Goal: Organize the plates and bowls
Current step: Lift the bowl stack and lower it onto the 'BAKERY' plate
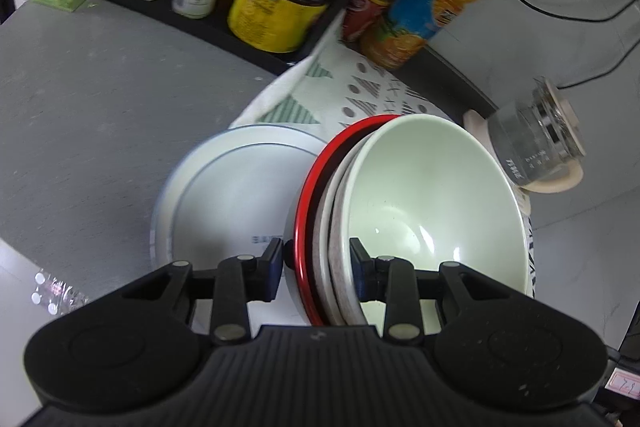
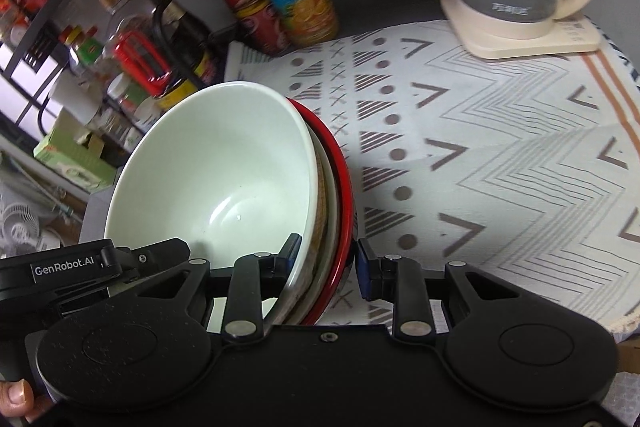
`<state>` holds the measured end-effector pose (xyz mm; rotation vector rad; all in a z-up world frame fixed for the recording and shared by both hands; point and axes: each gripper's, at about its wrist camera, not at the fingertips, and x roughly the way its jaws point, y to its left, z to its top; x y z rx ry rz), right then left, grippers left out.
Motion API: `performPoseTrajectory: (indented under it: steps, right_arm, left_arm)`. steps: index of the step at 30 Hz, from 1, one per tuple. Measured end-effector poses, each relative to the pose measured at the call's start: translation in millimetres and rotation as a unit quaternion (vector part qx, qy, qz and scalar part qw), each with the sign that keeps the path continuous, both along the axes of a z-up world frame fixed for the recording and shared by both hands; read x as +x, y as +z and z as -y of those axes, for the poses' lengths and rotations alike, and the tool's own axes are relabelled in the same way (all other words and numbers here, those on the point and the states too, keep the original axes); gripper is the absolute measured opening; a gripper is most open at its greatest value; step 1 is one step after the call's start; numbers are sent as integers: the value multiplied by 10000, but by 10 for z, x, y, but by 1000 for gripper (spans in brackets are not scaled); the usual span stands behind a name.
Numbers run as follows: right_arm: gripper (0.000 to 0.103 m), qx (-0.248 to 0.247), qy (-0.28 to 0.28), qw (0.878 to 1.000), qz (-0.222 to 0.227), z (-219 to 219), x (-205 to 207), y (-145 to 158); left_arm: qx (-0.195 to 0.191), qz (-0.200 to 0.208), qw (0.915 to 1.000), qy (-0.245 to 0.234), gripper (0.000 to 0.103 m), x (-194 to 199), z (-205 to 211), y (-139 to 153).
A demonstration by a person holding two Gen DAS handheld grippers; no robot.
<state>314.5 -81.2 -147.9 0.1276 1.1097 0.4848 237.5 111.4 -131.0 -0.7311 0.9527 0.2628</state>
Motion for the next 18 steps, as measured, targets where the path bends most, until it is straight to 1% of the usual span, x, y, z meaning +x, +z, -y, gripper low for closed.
performPoseTrajectory:
  steps: [14,18]
  right_arm:
    - [28,-216,463,9986,-164,-412,-14,-149]
    - [28,-234,523,9982,-176,-491,-8,-183]
  left_arm:
    - [-40,-134,9991,409,32,-165,-288,-143]
    - [10,-80,9990,449,32,-175,-325,-143]
